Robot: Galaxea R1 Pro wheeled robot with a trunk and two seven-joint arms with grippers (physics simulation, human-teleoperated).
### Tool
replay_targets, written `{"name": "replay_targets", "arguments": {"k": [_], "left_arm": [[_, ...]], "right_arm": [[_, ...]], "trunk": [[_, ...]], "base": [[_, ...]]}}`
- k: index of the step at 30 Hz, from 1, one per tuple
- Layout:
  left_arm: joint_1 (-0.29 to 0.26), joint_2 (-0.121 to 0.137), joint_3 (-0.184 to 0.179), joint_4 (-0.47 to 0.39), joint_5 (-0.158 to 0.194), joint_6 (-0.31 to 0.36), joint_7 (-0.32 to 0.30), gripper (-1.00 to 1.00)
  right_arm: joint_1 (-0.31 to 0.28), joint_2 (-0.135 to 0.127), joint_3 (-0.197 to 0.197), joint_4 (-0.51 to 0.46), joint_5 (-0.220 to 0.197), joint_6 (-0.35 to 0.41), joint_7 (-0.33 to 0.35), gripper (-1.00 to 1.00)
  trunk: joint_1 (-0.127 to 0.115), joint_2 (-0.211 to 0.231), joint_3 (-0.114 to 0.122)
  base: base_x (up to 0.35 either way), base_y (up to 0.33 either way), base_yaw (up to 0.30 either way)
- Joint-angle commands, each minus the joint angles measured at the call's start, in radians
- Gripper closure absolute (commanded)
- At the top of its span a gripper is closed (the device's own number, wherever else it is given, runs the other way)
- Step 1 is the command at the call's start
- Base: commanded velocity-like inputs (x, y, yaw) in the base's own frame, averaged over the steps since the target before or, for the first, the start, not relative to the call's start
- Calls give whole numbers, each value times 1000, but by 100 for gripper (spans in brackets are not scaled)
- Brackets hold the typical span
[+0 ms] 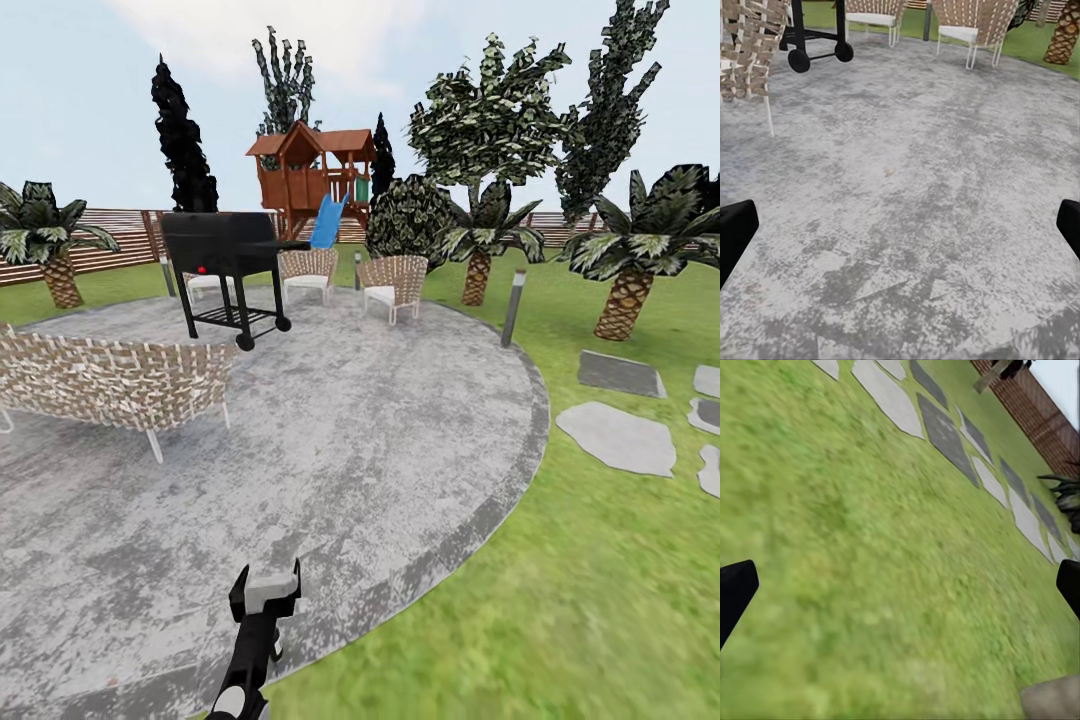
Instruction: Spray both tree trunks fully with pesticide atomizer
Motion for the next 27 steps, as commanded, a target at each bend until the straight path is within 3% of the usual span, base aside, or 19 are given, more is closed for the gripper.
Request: {"name": "replay_targets", "arguments": {"k": [1, 4, 7, 8, 10, 11, 15, 27], "left_arm": [[-1, 0, -1, 0, -7, -2, 8, -100], [-1, 1, 1, -1, -6, -2, 10, -100], [-1, 8, 10, -3, -5, -2, 14, -100], [-1, 10, 33, -3, -4, -2, 17, -100], [-1, 11, 40, -2, -4, -2, 18, -100], [-1, 12, 51, -2, -4, -2, 18, -100], [-1, 13, 56, 0, -4, -2, 17, -100], [-1, 13, 56, 4, -4, -2, 17, -100]], "right_arm": [[-1, -1, 4, 0, -7, -4, -2, -100], [-1, -4, 3, 1, -9, -5, -4, -100], [-1, -23, 0, 3, -14, -5, -6, -100], [-1, -49, -2, 17, -40, -5, -6, -100], [-1, -58, -3, 25, -68, -5, -7, -100], [-1, -69, -7, 31, -111, -5, -6, -100], [-1, -76, -9, 33, -131, -5, -6, -100], [-1, -79, -9, 35, -139, -5, 1, -100]], "trunk": [[4, -8, -4], [15, -29, -14], [27, -50, -23], [31, -57, -26], [38, -71, -32], [42, -78, -36], [58, -106, -48], [104, -190, -86]], "base": [[0, 0, 0], [0, 0, 0], [0, 0, 0], [0, 0, 0], [0, 0, 0], [0, 0, 0], [0, 0, 0], [0, 0, 0]]}}
